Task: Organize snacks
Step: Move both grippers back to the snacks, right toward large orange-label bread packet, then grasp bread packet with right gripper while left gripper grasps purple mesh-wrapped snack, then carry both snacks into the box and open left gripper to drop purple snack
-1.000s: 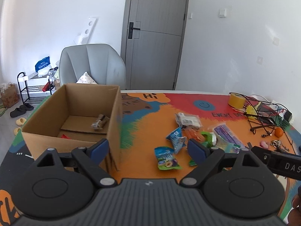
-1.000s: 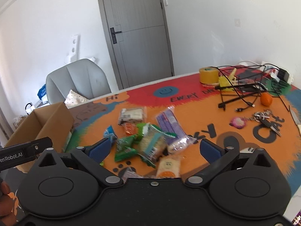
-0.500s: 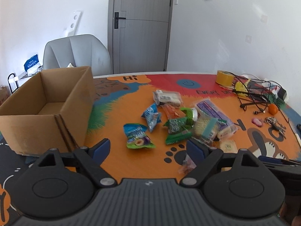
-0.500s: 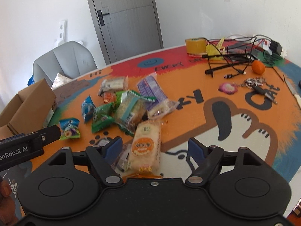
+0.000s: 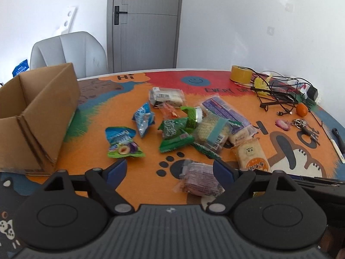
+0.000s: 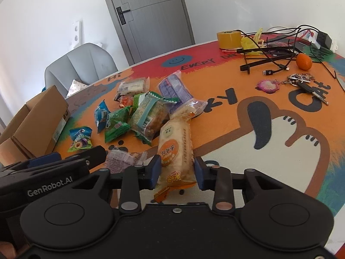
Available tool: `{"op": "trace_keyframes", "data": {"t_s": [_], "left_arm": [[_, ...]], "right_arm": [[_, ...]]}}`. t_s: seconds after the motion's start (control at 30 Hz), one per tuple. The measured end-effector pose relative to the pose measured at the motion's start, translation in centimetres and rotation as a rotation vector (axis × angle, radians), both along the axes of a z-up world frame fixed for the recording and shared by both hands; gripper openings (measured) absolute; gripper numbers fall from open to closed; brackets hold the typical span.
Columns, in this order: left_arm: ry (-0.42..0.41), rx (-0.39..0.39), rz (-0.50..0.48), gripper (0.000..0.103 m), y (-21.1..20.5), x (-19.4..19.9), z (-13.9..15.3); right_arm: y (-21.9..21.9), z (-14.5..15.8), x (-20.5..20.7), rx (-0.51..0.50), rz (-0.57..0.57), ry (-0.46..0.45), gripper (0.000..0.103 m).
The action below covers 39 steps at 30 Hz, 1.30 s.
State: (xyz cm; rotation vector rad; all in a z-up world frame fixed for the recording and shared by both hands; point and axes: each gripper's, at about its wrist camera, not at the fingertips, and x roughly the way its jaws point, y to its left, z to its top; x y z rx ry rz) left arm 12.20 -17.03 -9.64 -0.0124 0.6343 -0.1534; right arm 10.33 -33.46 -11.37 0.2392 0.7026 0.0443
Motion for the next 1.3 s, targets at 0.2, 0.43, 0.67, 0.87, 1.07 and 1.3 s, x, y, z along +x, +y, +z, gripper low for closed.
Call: {"op": "trace_keyframes", "data": {"t_s": [0.2,0.43,0.67,0.87,1.07,1.3], "left_arm": [[0.004,0.006,-0.036,0.087,-1.6,0.4,-0.8],[0.023,0.026,-0.047,0.073,-2.8,0.8,-1.9],[0.012,0.01,-0.03,0.041,-2.1,0.6,-2.0],[0.016,0.009,0.006,0.038,-0.7,0.5,-1.4],[-0.001,0.011,0.037,0.038,1.4,-0.2,-0.3],[-0.032,0.01,0.08,0.038,3.9,-1.1,0.9]], "right_arm": [[-1.7,0.2,-0.5,0.006,-0.048,-0.002,0.033],[-1.8,0.3,-0.9,-0.03,-0.082,-0.008,0.033],[-1.4,0.4,-0.3,-0.037,-0.065,-0.011,0.051],[-0.1,0.0,0.4,-0.091,-0.063,0.013,0.053],[2.0,-0.5,0.8,-0.199,-0.077,0.041,0.036],[3.7,0.5,0.0,-0.173,-0.071,0.002,0.036]]}}
